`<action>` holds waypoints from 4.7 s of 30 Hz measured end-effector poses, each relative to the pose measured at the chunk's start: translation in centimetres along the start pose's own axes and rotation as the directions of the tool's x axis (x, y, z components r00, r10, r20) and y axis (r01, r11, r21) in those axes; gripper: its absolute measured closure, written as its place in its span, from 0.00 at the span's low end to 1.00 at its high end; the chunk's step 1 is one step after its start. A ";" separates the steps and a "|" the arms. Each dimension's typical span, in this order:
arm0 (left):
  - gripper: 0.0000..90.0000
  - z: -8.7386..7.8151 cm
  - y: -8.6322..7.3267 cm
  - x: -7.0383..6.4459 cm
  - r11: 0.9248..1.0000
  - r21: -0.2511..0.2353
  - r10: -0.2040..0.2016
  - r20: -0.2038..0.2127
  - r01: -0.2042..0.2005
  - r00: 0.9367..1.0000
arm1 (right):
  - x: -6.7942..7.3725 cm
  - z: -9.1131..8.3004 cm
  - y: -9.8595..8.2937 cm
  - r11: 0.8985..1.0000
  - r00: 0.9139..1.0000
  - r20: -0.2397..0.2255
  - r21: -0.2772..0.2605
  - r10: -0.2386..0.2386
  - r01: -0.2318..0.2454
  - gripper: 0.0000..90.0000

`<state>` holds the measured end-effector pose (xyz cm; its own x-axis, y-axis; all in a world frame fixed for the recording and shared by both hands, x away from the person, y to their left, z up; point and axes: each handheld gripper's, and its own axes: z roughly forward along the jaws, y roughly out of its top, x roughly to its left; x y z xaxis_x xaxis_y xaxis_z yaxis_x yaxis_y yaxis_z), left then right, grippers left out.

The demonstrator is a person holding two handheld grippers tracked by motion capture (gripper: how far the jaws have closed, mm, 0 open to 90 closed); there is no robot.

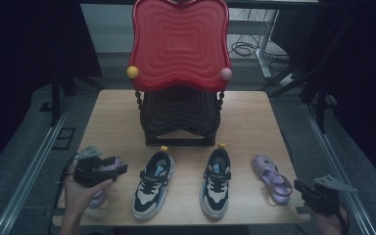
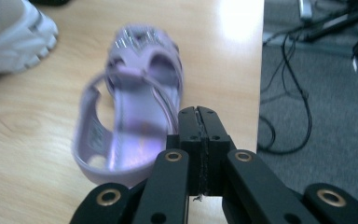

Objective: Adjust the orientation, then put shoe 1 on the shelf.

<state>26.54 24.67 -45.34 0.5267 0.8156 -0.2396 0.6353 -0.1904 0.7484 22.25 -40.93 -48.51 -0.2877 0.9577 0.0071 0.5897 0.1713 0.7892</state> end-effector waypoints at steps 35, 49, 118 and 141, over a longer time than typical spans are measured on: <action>0.41 -4.7 -1.4 1.2 1.000 0.009 -0.019 -0.069 0.020 0.997 | 4.0 1.1 2.1 0.995 0.984 -0.152 0.003 -0.096 0.098 0.73; 0.47 -4.6 -4.3 1.3 0.996 0.090 -0.018 -0.103 0.028 0.994 | 4.1 1.6 1.9 0.995 0.983 -0.154 0.014 -0.095 0.099 0.71; 0.96 -2.2 -6.1 1.5 0.981 0.188 -0.026 -0.148 0.054 0.989 | 4.2 3.9 1.0 0.980 0.981 -0.159 0.143 -0.111 0.134 0.95; 0.95 -4.0 -4.8 1.5 0.995 0.052 -0.078 -0.109 0.084 0.991 | 3.8 1.8 2.4 0.997 0.989 -0.122 0.011 -0.081 0.083 0.95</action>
<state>21.98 28.98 -46.78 0.4113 0.8824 -0.2284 0.7057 -0.1497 0.6925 23.87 -36.44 -47.68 -0.4244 0.9053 0.0182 0.5720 0.2525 0.7804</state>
